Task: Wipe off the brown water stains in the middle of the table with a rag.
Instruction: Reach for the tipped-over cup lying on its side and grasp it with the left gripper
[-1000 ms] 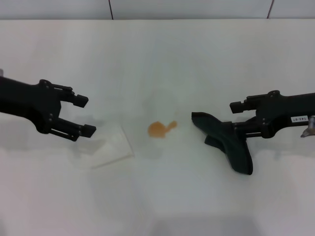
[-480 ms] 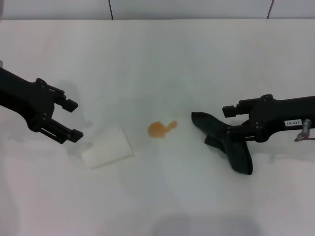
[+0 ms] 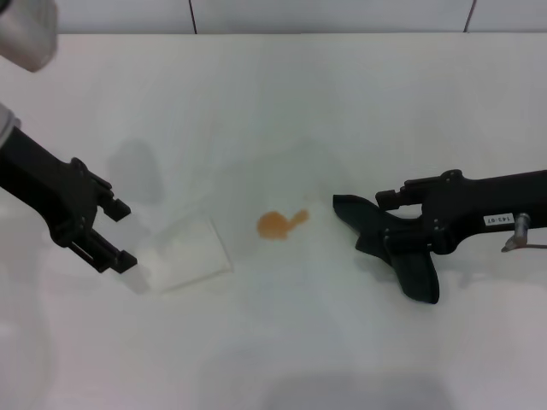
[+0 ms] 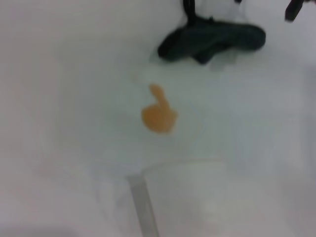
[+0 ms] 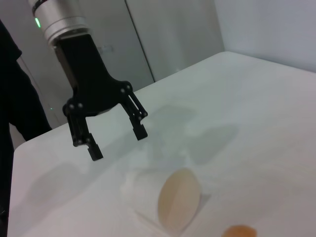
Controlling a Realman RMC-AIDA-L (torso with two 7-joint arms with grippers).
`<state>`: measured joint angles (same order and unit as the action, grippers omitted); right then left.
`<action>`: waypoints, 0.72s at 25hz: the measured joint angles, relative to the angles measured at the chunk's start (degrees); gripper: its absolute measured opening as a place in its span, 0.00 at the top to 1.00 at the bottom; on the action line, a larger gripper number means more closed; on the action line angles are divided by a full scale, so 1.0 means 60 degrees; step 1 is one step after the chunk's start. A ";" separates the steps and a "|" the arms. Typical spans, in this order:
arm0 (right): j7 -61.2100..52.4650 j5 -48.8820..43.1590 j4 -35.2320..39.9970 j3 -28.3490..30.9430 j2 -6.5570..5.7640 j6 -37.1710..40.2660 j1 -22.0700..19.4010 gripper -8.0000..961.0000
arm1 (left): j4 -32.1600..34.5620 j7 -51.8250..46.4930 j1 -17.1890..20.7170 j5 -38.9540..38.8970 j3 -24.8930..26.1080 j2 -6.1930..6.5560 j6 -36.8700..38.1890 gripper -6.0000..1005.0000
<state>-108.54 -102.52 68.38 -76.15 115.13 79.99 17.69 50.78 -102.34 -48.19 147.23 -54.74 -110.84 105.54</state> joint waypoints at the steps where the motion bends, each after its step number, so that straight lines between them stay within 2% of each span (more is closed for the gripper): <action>1: 0.0000 0.0004 0.0000 -0.0027 0.0000 -0.0003 0.0004 0.33 | -0.0116 -0.0003 -0.0084 0.0117 -0.0003 -0.0023 -0.0023 0.18; 10: 0.0036 0.0023 -0.0006 -0.0161 0.0000 -0.0022 -0.0048 0.33 | -0.0258 0.0047 -0.0212 0.0395 -0.0005 -0.0276 -0.0507 0.19; 11: 0.0048 0.0023 -0.0006 -0.0174 0.0000 -0.0018 -0.0048 0.33 | -0.0261 0.0059 -0.0198 0.0390 0.0009 -0.0412 -0.0615 0.19; 15: 0.0070 0.0023 0.0006 -0.0183 0.0000 0.0003 -0.0048 0.33 | -0.0269 0.0095 -0.0188 0.0396 -0.0008 -0.0644 -0.0867 0.19; 18: 0.0082 0.0023 0.0048 -0.0184 0.0000 0.0054 -0.0048 0.33 | -0.0370 0.0106 -0.0185 0.0398 -0.0007 -0.0708 -0.1040 0.19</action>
<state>-108.05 -102.38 68.67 -77.26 115.13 80.31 17.40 48.56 -101.70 -49.31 149.61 -54.78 -115.09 99.30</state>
